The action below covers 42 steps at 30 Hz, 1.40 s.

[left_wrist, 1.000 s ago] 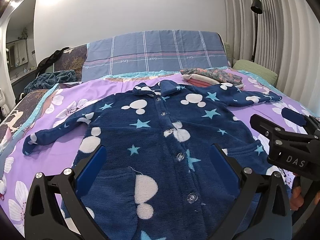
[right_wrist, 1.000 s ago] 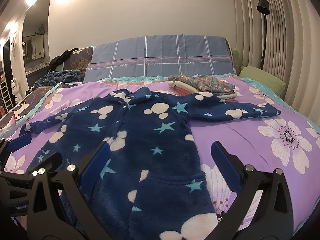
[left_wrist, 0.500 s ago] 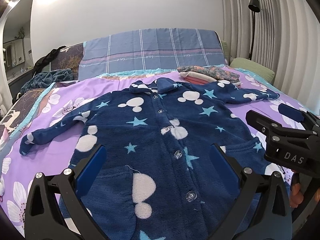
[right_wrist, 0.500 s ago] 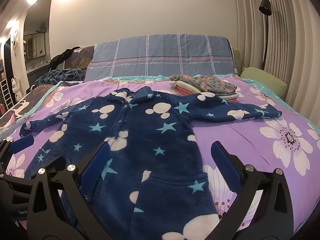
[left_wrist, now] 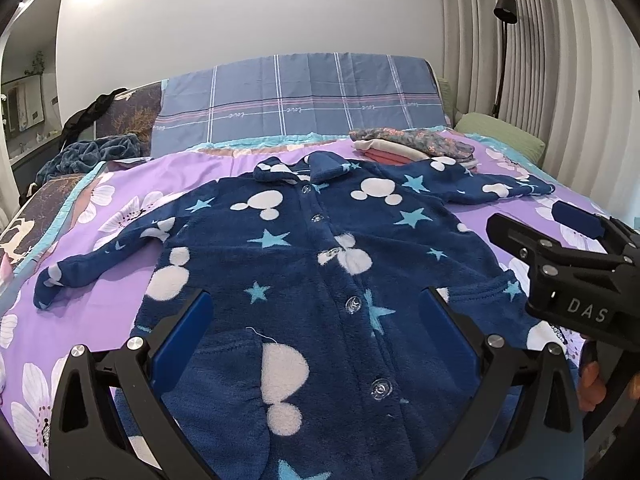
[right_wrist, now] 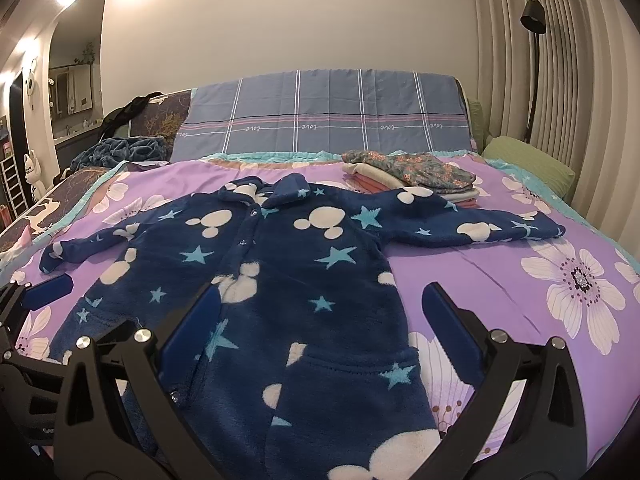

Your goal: Fold small clothes

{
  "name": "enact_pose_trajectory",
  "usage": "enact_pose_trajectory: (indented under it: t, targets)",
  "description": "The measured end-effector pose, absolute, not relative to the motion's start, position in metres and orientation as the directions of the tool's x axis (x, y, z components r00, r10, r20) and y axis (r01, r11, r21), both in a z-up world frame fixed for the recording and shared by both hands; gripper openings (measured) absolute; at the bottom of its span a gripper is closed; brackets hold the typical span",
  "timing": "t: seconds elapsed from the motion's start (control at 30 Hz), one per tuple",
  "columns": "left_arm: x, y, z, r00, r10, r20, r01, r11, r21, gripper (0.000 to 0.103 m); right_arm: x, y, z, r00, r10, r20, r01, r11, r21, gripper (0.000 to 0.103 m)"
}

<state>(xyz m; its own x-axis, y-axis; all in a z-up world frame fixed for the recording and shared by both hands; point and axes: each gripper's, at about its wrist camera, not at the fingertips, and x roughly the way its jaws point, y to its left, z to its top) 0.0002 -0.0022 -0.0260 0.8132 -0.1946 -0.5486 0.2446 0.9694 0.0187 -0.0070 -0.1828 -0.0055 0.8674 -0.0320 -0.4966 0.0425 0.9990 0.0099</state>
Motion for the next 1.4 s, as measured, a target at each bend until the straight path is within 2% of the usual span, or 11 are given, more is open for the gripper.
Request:
enact_pose_trajectory:
  t: [0.5,0.67,0.77,0.93,1.03,1.1,1.13,1.27,1.37,1.4]
  targets:
    - [0.021,0.026,-0.031,0.786,-0.225,-0.575,0.228,0.971,-0.067,0.102,0.01,-0.173,-0.009,0.848,-0.043,-0.529,0.038,0.999,-0.02,0.101]
    - [0.046,0.078,-0.036,0.75,-0.28,-0.599,0.17,0.957,-0.234,0.102,0.029,-0.167,-0.016,0.817,-0.046,-0.575,0.031,0.999,-0.037,0.101]
    - [0.067,0.138,-0.046,0.735,-0.307,-0.605,0.067,0.92,-0.385,0.102,0.039,-0.169,-0.021,0.81,-0.053,-0.585,0.034,0.998,-0.044,0.101]
    - [0.1,0.229,-0.073,0.743,-0.238,-0.625,-0.135,0.862,-0.489,0.1,0.066,-0.154,-0.037,0.791,-0.116,-0.601,-0.02,0.977,-0.214,0.101]
    - [0.125,0.283,-0.096,0.733,-0.275,-0.622,-0.235,0.756,-0.611,0.096,0.078,-0.147,-0.044,0.78,-0.119,-0.614,-0.055,0.965,-0.257,0.101]
    - [0.142,0.319,-0.114,0.736,-0.301,-0.607,-0.313,0.643,-0.699,0.086,0.086,-0.141,-0.046,0.781,-0.122,-0.613,-0.064,0.96,-0.273,0.101]
    - [0.151,0.342,-0.124,0.744,-0.301,-0.597,-0.362,0.569,-0.738,0.085,0.089,-0.138,-0.047,0.782,-0.121,-0.611,-0.069,0.958,-0.278,0.101]
    - [0.166,0.397,-0.147,0.777,-0.231,-0.585,-0.487,0.368,-0.792,0.083,0.1,-0.123,-0.05,0.787,-0.103,-0.609,-0.102,0.951,-0.292,0.101]
    - [0.176,0.428,-0.156,0.773,-0.158,-0.615,-0.564,0.274,-0.779,0.083,0.106,-0.114,-0.054,0.786,-0.097,-0.61,-0.125,0.942,-0.31,0.101]
    - [0.179,0.435,-0.157,0.766,-0.142,-0.627,-0.583,0.258,-0.771,0.078,0.108,-0.112,-0.056,0.786,-0.1,-0.611,-0.129,0.939,-0.319,0.101]
